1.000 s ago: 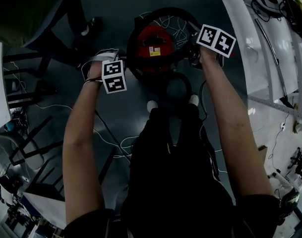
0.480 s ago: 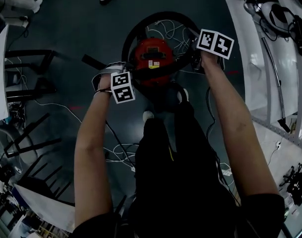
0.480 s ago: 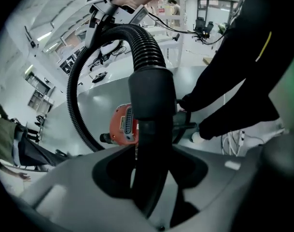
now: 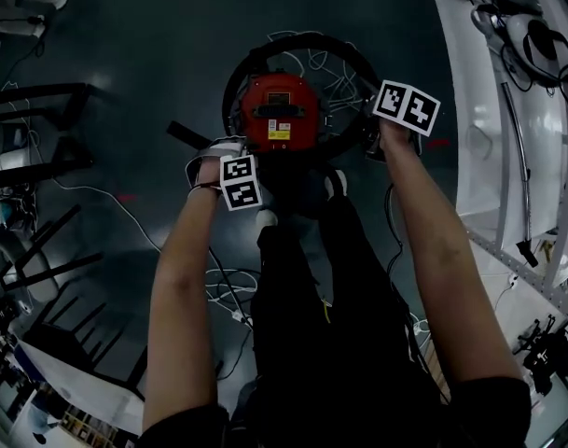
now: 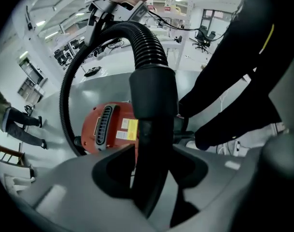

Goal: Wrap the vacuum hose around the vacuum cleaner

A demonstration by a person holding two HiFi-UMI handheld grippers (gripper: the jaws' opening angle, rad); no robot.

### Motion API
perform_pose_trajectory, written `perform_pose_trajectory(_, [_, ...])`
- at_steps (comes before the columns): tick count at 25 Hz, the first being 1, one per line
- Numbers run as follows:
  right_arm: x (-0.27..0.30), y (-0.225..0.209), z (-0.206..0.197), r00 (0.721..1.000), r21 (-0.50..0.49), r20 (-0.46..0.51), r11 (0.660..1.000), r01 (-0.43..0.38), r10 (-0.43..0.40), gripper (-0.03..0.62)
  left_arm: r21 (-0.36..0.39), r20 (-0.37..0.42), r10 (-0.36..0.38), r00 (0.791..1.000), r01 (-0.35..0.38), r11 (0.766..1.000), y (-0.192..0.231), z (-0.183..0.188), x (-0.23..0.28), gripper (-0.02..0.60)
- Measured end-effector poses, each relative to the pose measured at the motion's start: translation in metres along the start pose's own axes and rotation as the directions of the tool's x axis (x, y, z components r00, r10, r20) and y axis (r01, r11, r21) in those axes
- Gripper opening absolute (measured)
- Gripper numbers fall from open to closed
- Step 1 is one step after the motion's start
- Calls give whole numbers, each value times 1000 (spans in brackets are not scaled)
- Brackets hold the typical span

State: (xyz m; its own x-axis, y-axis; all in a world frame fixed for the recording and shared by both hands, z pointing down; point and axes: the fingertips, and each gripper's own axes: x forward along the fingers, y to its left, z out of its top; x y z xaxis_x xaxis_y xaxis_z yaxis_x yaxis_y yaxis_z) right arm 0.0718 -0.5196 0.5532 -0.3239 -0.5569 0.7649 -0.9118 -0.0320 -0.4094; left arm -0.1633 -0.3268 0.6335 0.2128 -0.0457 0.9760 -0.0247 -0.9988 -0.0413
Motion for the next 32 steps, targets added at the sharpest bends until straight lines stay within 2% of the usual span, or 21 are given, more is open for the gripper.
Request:
perform_pose_trajectory(5, [17,-28,-20,999,22,-33,1000,12,-11,173,11,3,-35,999,35,999,-9,7,34,199])
perform_pose_trajectory(9, [29,-43,-47,998,53,-63,998,16,-12,173,32,-40,-40,998,42,999,-18,-3,61,199])
perform_pose_trajectory(15, [47,-63,-87,994,114,-105,993,14,-2,175,118,-100,-7,995,19,993,-20,-25,87,201])
perform_pose_trajectory(19, [55,-66,-108,993,128,-117,992,10,5,175,186,-98,11,995,8,982,-15,-36,95,216])
perform_pose_trajectory(24, [64,-73,-124,993,149,-118,988,27,-9,175,280,-28,10,1000,-2,960,-14,-38,96,216])
perform_pose_trajectory(26, [68,-72,-134,992,160,-124,987,31,-11,176,307,-2,16,1000,-14,952,-16,-42,96,242])
perform_pose_trajectory(32, [69,-71,-159,992,188,-127,982,35,-11,176,428,-6,31,1000,-26,903,-20,-51,95,234])
